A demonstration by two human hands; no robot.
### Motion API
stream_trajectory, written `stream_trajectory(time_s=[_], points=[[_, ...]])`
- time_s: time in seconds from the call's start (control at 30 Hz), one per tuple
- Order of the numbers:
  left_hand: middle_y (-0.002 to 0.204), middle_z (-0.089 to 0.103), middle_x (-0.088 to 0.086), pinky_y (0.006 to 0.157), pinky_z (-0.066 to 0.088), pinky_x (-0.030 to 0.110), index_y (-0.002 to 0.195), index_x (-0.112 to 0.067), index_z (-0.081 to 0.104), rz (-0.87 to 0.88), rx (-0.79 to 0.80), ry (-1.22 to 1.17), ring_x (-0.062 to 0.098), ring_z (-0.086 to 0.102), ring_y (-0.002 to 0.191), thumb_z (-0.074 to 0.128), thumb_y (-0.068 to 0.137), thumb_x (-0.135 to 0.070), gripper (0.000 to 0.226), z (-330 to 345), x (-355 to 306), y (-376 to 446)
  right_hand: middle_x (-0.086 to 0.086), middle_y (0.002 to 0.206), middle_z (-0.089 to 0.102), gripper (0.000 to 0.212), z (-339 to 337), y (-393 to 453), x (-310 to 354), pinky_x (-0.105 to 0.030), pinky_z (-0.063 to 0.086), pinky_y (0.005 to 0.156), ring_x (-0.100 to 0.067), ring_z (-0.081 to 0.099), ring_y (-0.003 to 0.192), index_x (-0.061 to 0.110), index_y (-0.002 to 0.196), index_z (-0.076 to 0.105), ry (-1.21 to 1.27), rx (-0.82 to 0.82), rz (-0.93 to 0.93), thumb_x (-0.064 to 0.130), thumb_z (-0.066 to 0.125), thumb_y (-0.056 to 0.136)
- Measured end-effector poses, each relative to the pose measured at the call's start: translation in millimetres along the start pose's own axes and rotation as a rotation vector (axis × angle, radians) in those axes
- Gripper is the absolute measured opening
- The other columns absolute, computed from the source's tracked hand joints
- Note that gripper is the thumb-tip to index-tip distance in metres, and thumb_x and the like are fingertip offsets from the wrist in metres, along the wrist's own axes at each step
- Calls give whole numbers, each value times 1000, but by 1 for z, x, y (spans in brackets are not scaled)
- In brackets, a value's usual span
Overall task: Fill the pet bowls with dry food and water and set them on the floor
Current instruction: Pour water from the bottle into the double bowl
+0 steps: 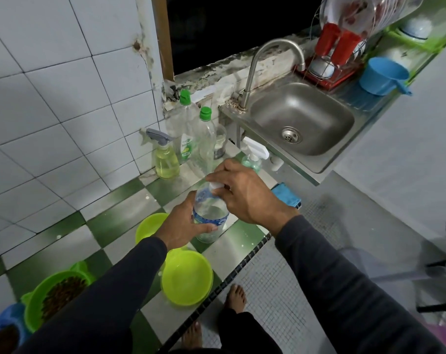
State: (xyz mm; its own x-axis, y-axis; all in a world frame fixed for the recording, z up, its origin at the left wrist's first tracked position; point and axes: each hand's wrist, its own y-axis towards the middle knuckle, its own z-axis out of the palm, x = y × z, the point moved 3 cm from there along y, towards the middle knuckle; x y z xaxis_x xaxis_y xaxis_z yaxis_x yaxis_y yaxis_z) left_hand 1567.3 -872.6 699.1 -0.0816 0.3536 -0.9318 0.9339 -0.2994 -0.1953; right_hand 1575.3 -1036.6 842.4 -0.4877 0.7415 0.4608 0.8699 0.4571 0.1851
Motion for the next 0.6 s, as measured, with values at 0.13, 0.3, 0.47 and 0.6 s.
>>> stream_trajectory(time_s=[0.13, 0.3, 0.47, 0.6], points=[[125, 69, -12, 100, 57, 43, 136, -36, 46, 3, -4, 0, 6, 67, 115, 95, 63, -35, 88, 1, -1, -1, -3, 112, 60, 44, -1, -2, 0, -36, 49, 93, -21, 56, 105, 14, 130, 69, 25, -1, 16, 17, 76, 87], [127, 66, -12, 101, 56, 42, 134, -36, 47, 16, 9, 1, 2, 64, 117, 96, 64, -34, 85, 1, -1, 0, -2, 106, 56, 47, 0, -2, 0, -42, 52, 85, -21, 58, 94, 15, 112, 70, -8, -52, 190, 51, 77, 83], [127, 68, -11, 101, 56, 43, 132, -39, 45, 1, 17, -17, 8, 67, 115, 93, 57, -47, 90, 0, 1, -1, -4, 103, 52, 29, -2, -3, 6, -35, 48, 86, -24, 55, 95, 10, 119, 72, -12, -4, 60, 18, 74, 91], [127, 67, -9, 101, 56, 46, 133, -36, 45, -7, 30, -30, 11, 67, 117, 94, 58, -45, 90, 0, 4, 0, -8, 106, 59, 40, 0, -2, 4, -35, 48, 84, -28, 56, 100, 11, 122, 73, -46, 40, -32, -2, 73, 84]])
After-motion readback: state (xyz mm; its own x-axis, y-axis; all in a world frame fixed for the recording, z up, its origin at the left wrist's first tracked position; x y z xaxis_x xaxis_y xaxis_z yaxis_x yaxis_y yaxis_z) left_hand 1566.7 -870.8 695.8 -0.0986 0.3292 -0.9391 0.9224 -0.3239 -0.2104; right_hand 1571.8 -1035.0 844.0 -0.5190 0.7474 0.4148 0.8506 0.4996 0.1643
